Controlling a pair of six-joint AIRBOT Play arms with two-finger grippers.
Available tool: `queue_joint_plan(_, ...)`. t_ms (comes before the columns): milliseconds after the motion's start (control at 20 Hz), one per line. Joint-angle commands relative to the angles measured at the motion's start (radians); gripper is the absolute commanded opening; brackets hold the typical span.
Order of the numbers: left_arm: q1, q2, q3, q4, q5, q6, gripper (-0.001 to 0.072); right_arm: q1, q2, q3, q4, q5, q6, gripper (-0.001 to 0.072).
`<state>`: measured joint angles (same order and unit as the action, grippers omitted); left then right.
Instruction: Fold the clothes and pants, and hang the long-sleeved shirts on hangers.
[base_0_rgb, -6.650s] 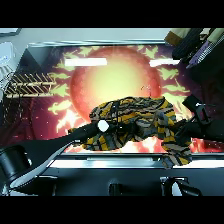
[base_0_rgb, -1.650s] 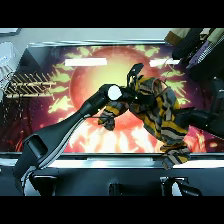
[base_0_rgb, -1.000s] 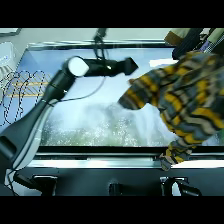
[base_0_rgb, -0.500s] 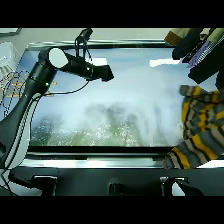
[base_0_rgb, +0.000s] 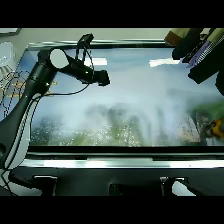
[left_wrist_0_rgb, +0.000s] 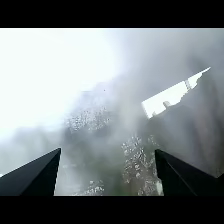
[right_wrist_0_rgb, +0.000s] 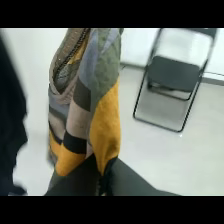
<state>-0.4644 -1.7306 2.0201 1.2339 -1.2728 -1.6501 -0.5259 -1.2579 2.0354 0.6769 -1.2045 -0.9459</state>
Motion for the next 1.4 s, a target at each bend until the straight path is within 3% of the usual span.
queue_joint_plan(0, -0.008, 0.0, 0.0, 0.005, -0.003, -0.001, 0.0686, -0.203, -0.023, 0.034, 0.188, 0.168, 0.076, 0.0021)
queue_joint_plan(150, -0.028, 0.0, 0.0, 0.005, -0.003, -0.001, 0.0686, -0.291, -0.036, 0.034, 0.263, 0.251, 0.077, 0.0021)
queue_joint_plan(400, -0.067, -0.009, 0.0, 0.005, -0.003, -0.001, 0.0685, -0.305, -0.04, 0.034, 0.248, 0.414, 0.076, 0.0022)
queue_joint_plan(650, -0.113, -0.021, -0.028, 0.005, -0.003, -0.006, 0.0685, -0.305, -0.042, 0.034, 0.185, 0.461, 0.087, 0.0022)
queue_joint_plan(850, -0.131, -0.031, -0.031, 0.008, -0.002, -0.038, 0.0686, -0.305, -0.072, 0.034, 0.043, 0.403, 0.187, 0.0022)
queue_joint_plan(1350, -0.132, -0.032, -0.031, 0.008, -0.003, -0.09, 0.0686, -0.432, -0.125, 0.034, 0.1, 0.439, 0.299, 0.0022)
